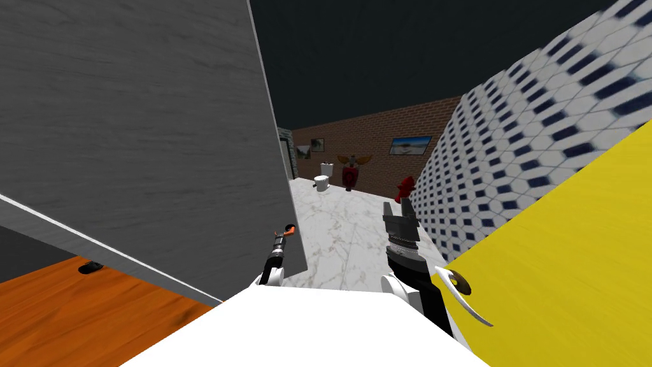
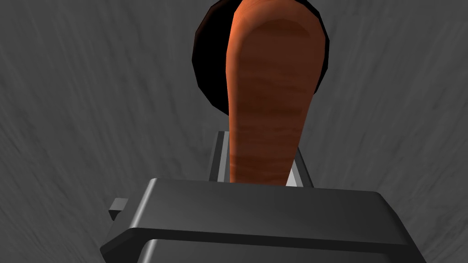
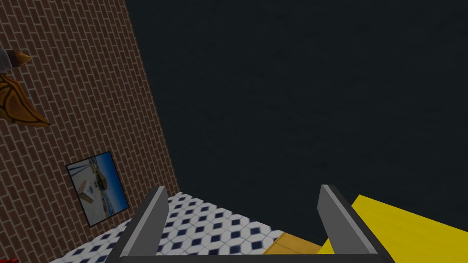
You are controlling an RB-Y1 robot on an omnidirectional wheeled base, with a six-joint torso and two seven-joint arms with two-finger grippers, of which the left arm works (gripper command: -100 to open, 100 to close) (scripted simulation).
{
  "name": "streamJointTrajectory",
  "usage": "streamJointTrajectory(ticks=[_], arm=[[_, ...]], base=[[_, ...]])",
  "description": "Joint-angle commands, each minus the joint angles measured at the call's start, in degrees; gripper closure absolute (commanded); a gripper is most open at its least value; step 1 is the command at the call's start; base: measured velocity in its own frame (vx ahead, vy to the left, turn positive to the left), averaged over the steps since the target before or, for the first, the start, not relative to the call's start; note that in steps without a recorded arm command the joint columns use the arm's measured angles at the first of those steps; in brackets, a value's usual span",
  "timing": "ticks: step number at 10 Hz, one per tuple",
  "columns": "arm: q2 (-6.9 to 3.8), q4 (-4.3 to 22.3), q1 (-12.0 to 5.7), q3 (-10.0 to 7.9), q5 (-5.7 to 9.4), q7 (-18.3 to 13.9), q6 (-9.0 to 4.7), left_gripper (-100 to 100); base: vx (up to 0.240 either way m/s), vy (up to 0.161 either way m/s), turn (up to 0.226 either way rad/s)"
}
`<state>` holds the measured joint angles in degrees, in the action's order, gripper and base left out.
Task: Push the door open
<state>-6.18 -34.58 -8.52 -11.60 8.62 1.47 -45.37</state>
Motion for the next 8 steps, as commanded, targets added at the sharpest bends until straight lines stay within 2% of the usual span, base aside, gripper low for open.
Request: streamJointTrajectory(ticks=[1, 2, 4, 5, 8], arm=[[-0.78, 0.9, -0.48, -1.48, 0.82, 0.3, -0.78, 100], [-0.78, 0.9, -0.48, -1.48, 0.82, 0.3, -0.78, 100], [-0.78, 0.9, -0.48, -1.48, 0.82, 0.3, -0.78, 100], [-1.00, 1.0, -0.39, -2.67, 1.51, 0.7, -0.84, 100], [-1.15, 1.1, -0.31, -3.53, 2.00, 1.0, -0.88, 100]], base=[[0.240, -0.057, 0.081], [0.134, -0.030, 0.027], [0.011, 0.009, -0.017], [0.110, -0.039, 0.066], [0.164, -0.057, 0.057]])
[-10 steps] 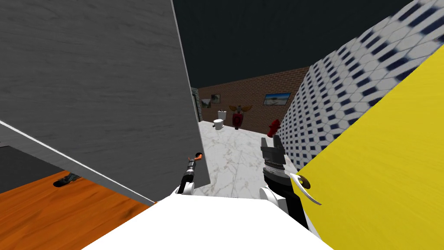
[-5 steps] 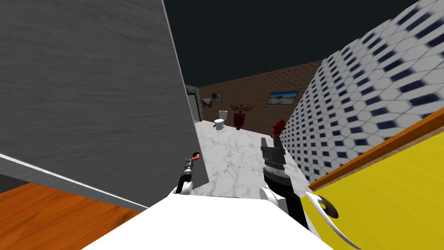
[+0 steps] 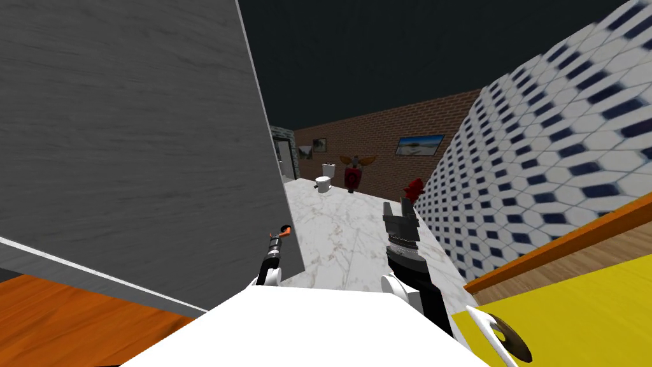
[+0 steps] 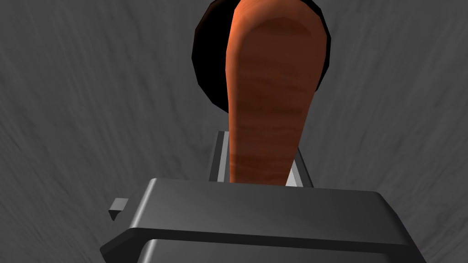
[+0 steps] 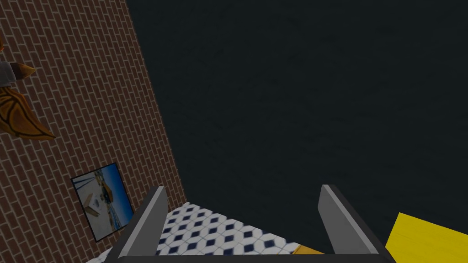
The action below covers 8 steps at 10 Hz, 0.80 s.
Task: Push the door open
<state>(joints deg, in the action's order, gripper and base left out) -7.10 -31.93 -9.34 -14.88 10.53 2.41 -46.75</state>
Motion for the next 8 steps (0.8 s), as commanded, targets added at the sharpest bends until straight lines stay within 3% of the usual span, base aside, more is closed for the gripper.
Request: streamJointTrajectory(ticks=[1, 2, 8], arm=[[-0.24, -1.6, 0.50, -0.25, 0.09, 0.1, 0.50, 100], [-0.43, -1.5, 0.59, -1.33, 0.72, 0.5, 0.44, 100], [-0.87, -1.3, 0.80, -3.84, 2.17, 1.3, 0.32, 100]], base=[[0.042, -0.002, -0.004], [0.122, -0.053, 0.039], [0.171, -0.055, 0.057]])
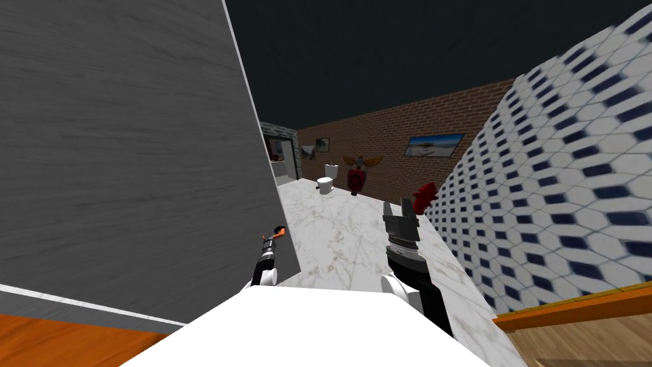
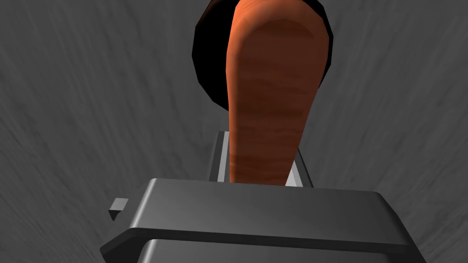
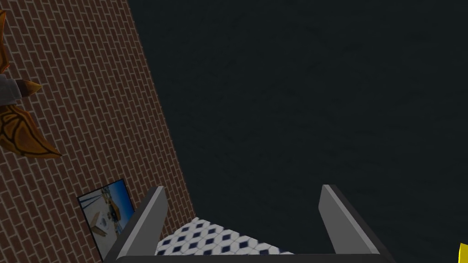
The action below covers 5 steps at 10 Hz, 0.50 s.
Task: Push the door open
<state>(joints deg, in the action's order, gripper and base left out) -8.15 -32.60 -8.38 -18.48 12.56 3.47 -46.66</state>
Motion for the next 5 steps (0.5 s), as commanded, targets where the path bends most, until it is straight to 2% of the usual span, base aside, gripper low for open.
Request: streamJointTrajectory(ticks=[1, 3, 4, 5], arm=[[0.12, -0.5, -0.13, -0.59, 0.35, 0.4, 0.21, 100], [-0.20, -0.6, 0.37, -0.99, 0.55, 0.4, 0.41, 100], [-0.49, -0.6, 0.51, -2.16, 1.27, 0.8, 0.33, 100], [-0.52, -0.6, 0.53, -2.40, 1.43, 0.9, 0.31, 100]], base=[[0.168, -0.052, 0.056], [0.110, -0.027, 0.047], [0.150, -0.010, 0.051], [0.185, -0.030, 0.052]])
